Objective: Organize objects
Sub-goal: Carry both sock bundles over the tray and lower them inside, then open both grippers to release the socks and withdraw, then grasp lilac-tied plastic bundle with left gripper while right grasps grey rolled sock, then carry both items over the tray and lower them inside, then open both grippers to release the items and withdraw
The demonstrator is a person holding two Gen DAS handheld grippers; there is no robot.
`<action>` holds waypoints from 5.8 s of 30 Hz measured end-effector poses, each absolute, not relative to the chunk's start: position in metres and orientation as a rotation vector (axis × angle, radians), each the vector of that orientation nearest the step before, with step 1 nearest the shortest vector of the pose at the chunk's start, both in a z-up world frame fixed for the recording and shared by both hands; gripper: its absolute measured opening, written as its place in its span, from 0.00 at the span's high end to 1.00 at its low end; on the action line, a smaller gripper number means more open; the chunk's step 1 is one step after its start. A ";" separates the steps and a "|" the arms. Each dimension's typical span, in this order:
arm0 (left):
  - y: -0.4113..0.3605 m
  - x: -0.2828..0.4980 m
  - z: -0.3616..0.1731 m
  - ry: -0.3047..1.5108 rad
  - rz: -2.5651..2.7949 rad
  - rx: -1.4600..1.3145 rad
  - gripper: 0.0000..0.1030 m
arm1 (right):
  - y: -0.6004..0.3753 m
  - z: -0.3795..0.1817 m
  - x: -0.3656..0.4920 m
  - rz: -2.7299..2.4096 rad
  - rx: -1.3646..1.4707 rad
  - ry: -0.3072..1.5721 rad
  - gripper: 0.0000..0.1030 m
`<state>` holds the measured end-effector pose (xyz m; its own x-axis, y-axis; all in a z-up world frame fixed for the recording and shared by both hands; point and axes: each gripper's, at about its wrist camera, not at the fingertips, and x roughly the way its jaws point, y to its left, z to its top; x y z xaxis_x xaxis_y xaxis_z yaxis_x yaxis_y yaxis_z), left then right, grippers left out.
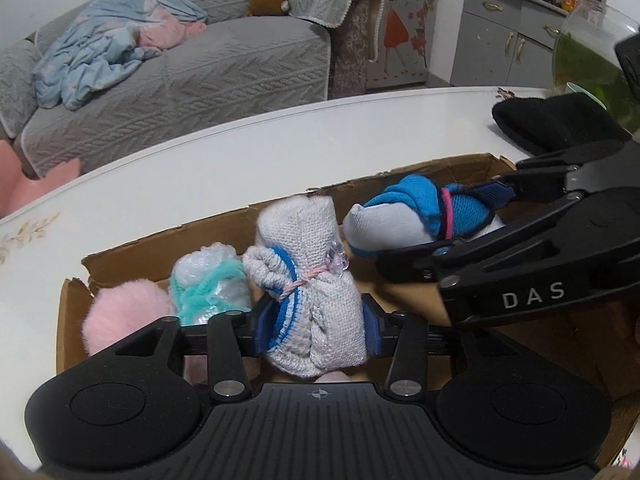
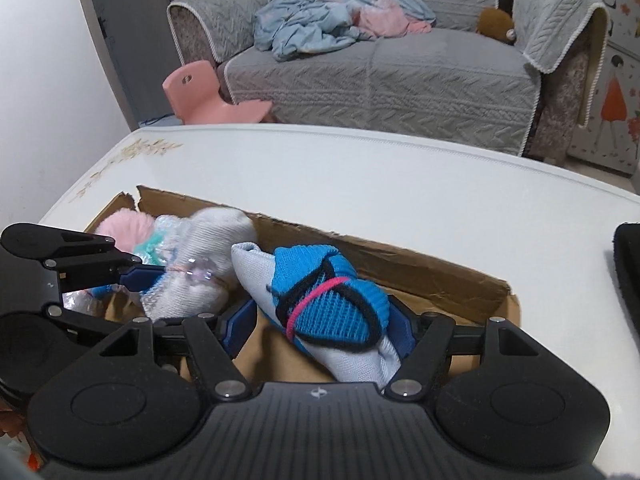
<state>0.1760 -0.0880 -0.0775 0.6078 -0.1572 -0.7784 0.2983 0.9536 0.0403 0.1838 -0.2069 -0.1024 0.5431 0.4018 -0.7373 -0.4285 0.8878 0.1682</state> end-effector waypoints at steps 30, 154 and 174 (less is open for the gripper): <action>-0.079 0.156 -0.032 0.886 -0.222 0.095 0.15 | -0.205 -0.064 0.177 0.436 -0.041 0.896 0.09; -0.115 0.178 -0.084 0.815 -0.354 0.014 0.47 | -0.211 -0.115 0.155 0.561 -0.459 0.689 0.41; -0.114 0.174 -0.068 0.942 -0.311 -0.048 0.12 | -0.211 -0.103 0.146 0.572 -0.548 0.733 0.08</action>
